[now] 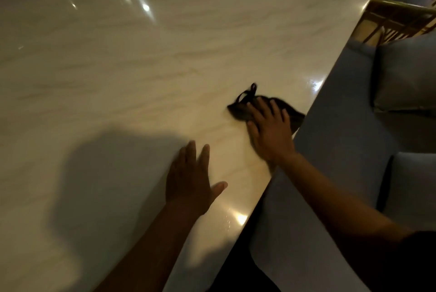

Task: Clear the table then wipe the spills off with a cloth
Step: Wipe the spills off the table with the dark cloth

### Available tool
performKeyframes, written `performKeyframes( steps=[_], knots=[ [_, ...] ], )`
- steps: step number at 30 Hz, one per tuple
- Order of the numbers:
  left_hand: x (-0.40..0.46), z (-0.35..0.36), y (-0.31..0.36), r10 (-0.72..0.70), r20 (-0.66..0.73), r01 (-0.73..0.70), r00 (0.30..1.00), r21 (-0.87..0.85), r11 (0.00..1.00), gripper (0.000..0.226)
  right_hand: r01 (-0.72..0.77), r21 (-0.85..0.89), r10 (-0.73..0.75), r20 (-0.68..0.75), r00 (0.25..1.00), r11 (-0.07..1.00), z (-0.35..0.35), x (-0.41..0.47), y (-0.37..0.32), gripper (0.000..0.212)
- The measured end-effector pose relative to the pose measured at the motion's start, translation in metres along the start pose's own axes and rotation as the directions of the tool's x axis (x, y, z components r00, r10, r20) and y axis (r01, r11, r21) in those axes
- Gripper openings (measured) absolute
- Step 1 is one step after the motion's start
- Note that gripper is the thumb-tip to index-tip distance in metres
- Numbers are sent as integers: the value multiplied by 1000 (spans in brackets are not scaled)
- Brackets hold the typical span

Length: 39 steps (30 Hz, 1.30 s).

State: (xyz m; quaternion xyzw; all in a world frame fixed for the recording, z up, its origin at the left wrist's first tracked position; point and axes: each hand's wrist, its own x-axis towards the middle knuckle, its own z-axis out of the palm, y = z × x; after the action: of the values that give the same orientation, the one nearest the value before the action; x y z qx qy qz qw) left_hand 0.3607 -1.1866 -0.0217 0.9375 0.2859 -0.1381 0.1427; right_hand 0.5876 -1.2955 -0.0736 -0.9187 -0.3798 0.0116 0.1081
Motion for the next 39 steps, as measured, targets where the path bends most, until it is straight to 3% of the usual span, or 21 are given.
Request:
performKeyframes(
  steps=[4,7,9,12,14,18,21,23,26,29,32,35,37,39],
  knots=[
    [-58,19,-32,16,-69,-15,997,8,1000,103,214,28,-216,91,972,976,6,-124,-76,55],
    [-102,32,-57,19,-69,-17,997,28,999,103,275,-9,-272,116,955,961,1,-135,-76,55],
    [-123,38,-73,7,-92,-3,996,37,999,103,185,-60,-180,76,981,981,0,-110,-67,56],
    [-144,44,-88,-18,-91,22,996,44,999,103,-67,-32,69,64,996,997,3,-85,-81,59],
    [-154,46,-92,-23,-86,26,996,38,999,102,-95,-3,95,30,995,995,9,-108,-112,58],
    [-164,44,-95,-44,-70,44,997,6,999,102,235,38,-238,92,967,971,12,-226,-169,54],
    [-168,43,-98,-45,-56,45,997,4,999,102,332,67,-338,152,929,941,9,-221,-158,54],
    [-170,43,-100,-43,-55,44,998,13,999,103,285,33,-287,120,950,958,9,-176,-142,54],
    [-175,43,-102,-50,-44,51,998,18,999,103,63,14,-64,102,993,998,8,-115,-127,56],
    [-180,45,-107,-59,-38,60,998,27,998,103,-7,26,6,59,998,1000,14,-113,-136,56],
    [-194,51,-119,-71,-45,72,996,20,997,105,109,40,-111,49,993,993,17,-186,-174,55],
    [-214,55,-136,-59,-61,60,996,8,998,107,297,38,-300,148,943,954,19,-273,-210,55],
    [-227,57,-151,-60,-45,61,997,15,998,108,379,41,-380,171,909,925,17,-279,-207,55],
    [-244,61,-166,-62,-51,63,997,22,998,108,345,4,-342,131,930,939,17,-257,-198,54]
  ],
)
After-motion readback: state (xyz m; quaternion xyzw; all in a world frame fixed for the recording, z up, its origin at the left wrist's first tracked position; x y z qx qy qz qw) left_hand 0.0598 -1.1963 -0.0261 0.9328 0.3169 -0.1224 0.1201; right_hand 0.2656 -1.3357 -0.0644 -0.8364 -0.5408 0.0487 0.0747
